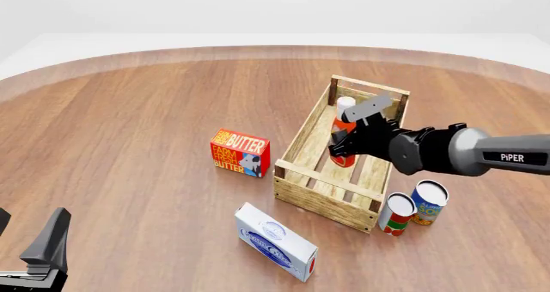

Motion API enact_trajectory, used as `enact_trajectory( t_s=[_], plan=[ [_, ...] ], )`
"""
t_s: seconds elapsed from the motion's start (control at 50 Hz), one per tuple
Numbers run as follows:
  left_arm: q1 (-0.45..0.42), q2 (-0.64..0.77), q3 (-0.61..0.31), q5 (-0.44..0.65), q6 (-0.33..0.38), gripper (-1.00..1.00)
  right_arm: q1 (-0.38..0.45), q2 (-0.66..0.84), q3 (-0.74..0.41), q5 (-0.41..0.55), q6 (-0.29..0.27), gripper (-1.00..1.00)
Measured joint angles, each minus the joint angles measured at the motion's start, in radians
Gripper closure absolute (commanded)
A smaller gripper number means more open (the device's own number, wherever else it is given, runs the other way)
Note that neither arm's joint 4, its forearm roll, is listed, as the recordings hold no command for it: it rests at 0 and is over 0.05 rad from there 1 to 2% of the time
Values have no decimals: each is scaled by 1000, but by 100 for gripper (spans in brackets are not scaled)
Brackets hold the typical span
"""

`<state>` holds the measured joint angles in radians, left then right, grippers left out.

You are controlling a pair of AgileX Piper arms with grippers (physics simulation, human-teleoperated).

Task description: Pick up the ketchup, and put it in the wooden tray.

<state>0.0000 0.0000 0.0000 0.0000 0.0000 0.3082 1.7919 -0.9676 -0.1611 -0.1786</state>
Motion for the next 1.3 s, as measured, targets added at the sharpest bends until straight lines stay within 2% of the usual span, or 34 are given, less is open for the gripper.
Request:
enact_trajectory(
  t_s=[0.62, 0.64, 0.96, 1.3],
  plan=[
    [0, 0, 0, 0, 0, -100, -2, 35, 3, -15, 9, 100],
    [0, 0, 0, 0, 0, -100, -3, 36, 3, -15, 10, -100],
    [0, 0, 0, 0, 0, -100, -7, 38, 3, -18, 31, -100],
    [0, 0, 0, 0, 0, -100, -7, 3, 1, 0, 29, -100]
  ],
)
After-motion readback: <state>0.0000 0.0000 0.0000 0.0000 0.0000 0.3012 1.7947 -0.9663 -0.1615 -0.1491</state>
